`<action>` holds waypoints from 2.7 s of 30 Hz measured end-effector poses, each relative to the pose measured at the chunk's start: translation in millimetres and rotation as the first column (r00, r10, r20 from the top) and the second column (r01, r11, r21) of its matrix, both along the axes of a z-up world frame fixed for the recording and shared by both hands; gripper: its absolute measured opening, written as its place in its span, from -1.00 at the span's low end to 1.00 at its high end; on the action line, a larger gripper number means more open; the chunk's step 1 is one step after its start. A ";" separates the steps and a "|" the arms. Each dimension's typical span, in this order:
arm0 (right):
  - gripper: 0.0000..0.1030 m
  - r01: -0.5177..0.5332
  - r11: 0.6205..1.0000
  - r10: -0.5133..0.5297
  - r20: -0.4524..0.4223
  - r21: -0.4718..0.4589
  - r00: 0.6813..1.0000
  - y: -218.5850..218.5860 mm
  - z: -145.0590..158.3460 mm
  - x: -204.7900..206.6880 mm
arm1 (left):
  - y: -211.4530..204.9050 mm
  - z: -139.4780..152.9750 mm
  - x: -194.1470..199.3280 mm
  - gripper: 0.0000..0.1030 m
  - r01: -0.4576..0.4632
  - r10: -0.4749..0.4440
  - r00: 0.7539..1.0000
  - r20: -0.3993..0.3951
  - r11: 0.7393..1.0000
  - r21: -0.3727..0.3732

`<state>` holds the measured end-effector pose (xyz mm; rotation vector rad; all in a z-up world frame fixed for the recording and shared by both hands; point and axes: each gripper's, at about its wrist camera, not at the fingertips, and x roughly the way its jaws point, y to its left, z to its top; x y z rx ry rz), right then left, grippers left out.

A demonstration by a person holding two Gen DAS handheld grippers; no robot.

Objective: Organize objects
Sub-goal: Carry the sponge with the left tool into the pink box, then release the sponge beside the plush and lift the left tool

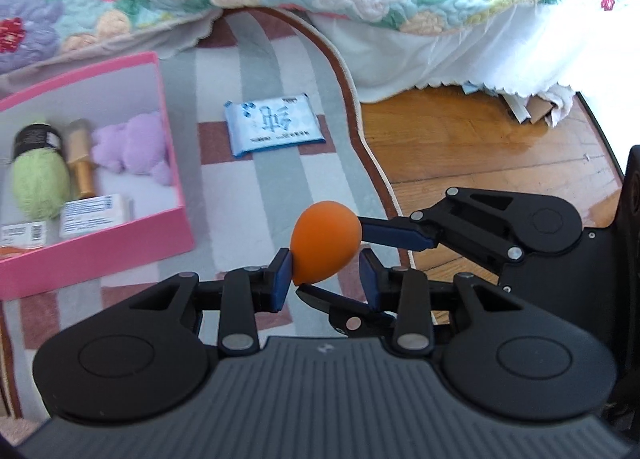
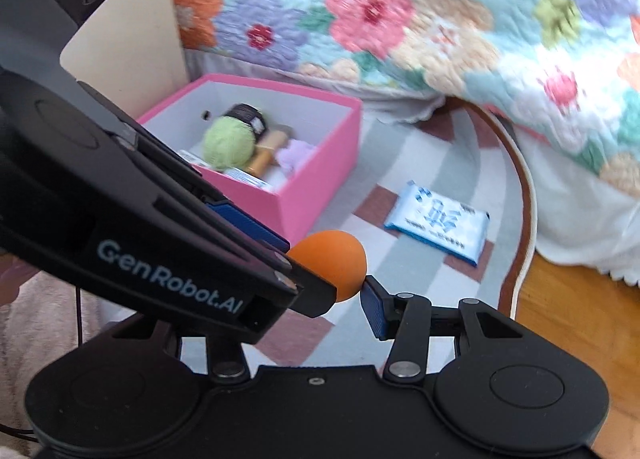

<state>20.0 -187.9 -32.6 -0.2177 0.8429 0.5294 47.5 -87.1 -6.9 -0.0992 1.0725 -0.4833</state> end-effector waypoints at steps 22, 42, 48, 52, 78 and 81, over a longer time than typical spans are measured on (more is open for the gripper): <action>0.03 -0.185 0.983 0.184 0.135 -0.011 0.974 113.7 83.8 31.4 | 131.2 84.8 13.5 -0.33 -0.181 0.187 0.972 0.141 0.982 -0.054; 0.02 -0.177 0.982 0.159 -0.198 -0.073 0.967 171.6 -37.6 176.9 | 184.2 -85.0 141.6 -0.33 -0.423 0.391 0.901 -0.188 0.890 -0.173; 0.02 -0.178 0.979 0.139 -0.317 -0.098 0.938 184.4 -73.8 201.6 | 190.8 -118.5 155.9 -0.33 -0.472 0.423 0.867 -0.264 0.868 -0.156; 0.02 -0.194 0.974 0.142 -0.354 -0.117 0.924 194.2 -89.2 212.5 | 196.5 -132.7 162.3 -0.33 -0.501 0.444 0.843 -0.303 0.854 -0.141; -0.36 -0.125 0.992 0.128 -0.228 0.030 0.965 141.8 -43.8 172.5 | 189.0 -75.9 126.4 0.10 -0.435 0.426 0.881 -0.208 0.900 -0.001; -0.34 -0.096 0.991 0.115 -0.215 0.093 0.970 127.1 -26.2 158.4 | 179.6 -55.1 114.5 0.11 -0.398 0.397 0.898 -0.191 0.917 0.032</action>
